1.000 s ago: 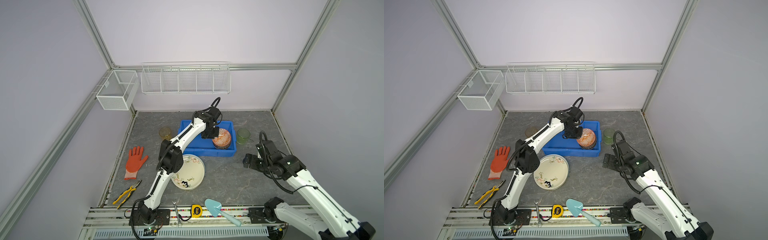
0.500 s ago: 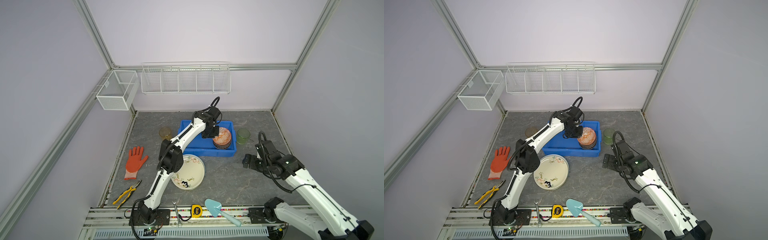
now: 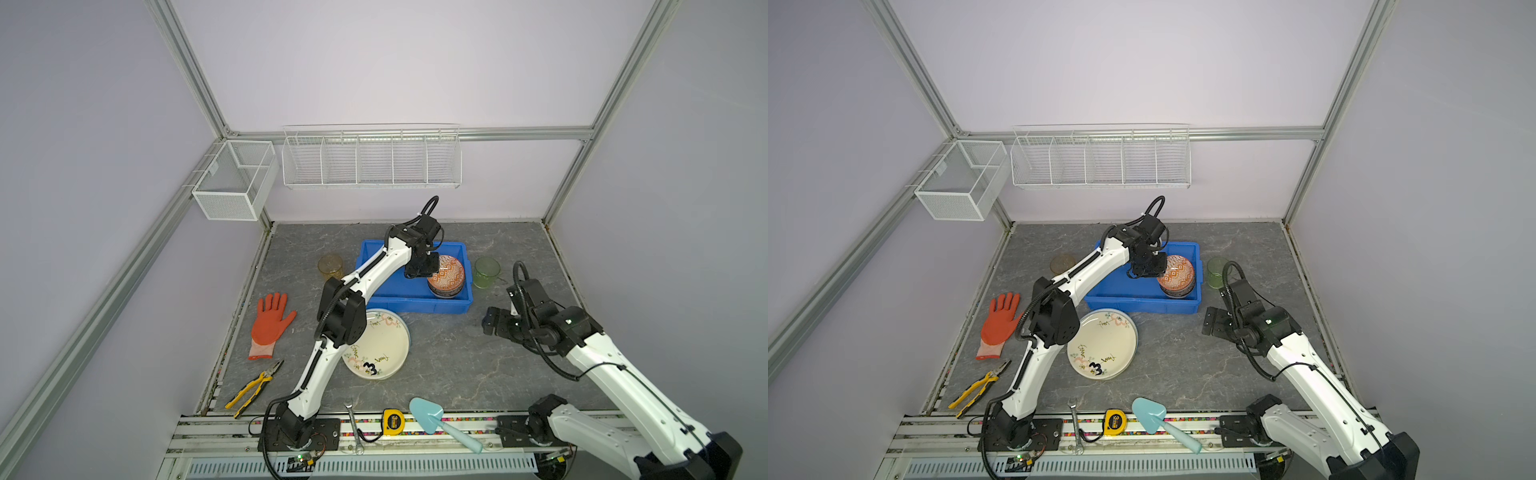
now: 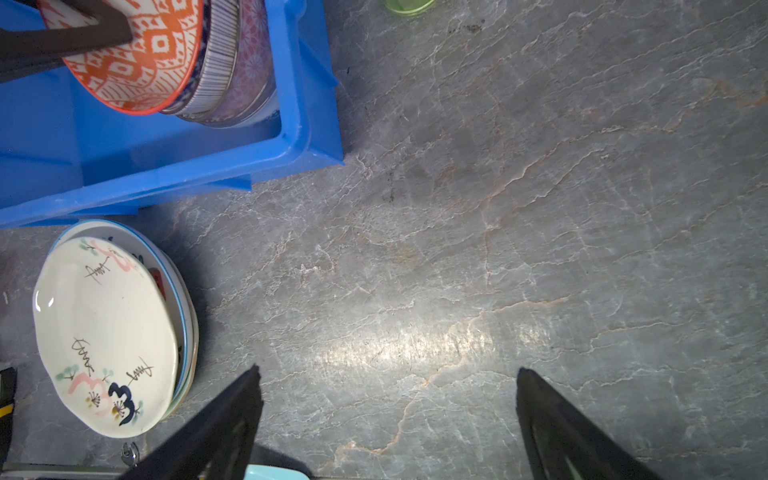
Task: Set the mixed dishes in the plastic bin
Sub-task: 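Lower the orange-blue bowl onto the bowl stack and open the left gripper, then move both grippers from the bin toward the white plate stack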
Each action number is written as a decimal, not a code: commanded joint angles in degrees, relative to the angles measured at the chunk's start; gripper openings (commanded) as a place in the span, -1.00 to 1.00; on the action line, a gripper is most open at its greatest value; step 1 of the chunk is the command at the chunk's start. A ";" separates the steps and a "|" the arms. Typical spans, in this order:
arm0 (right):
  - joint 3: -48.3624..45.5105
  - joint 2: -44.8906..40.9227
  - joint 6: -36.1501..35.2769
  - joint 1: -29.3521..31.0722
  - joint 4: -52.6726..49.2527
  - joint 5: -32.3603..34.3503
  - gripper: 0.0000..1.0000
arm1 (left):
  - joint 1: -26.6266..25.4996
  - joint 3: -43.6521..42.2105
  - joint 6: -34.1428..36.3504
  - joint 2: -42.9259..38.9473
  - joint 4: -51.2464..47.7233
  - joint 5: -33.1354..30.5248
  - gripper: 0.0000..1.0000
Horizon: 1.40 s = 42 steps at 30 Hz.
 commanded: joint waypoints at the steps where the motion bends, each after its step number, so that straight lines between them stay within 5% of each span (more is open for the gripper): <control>1: -0.90 0.36 -0.04 -0.40 1.28 -0.53 0.93 | -0.15 -1.02 -0.52 -1.07 1.58 2.06 -0.58; 7: -1.08 0.26 -0.04 -0.40 1.16 -0.45 0.93 | -0.14 -3.20 -0.91 -3.11 2.03 3.14 -0.20; 15: -1.16 0.20 0.01 -0.52 1.33 -0.70 0.93 | -0.14 -7.11 -1.55 -8.34 3.28 3.22 0.54; 22: -0.99 -0.15 -0.19 -0.52 1.13 -1.08 0.92 | -0.15 -7.40 -1.88 -11.69 3.05 2.92 0.93; 34: 0.31 -1.41 -1.76 -0.40 2.67 -3.11 0.77 | 0.38 -12.94 -2.19 -20.30 3.07 1.00 0.99; 42: -1.82 4.62 0.04 4.84 15.43 -8.73 0.86 | 4.42 -31.75 -6.64 -34.43 8.66 0.73 0.99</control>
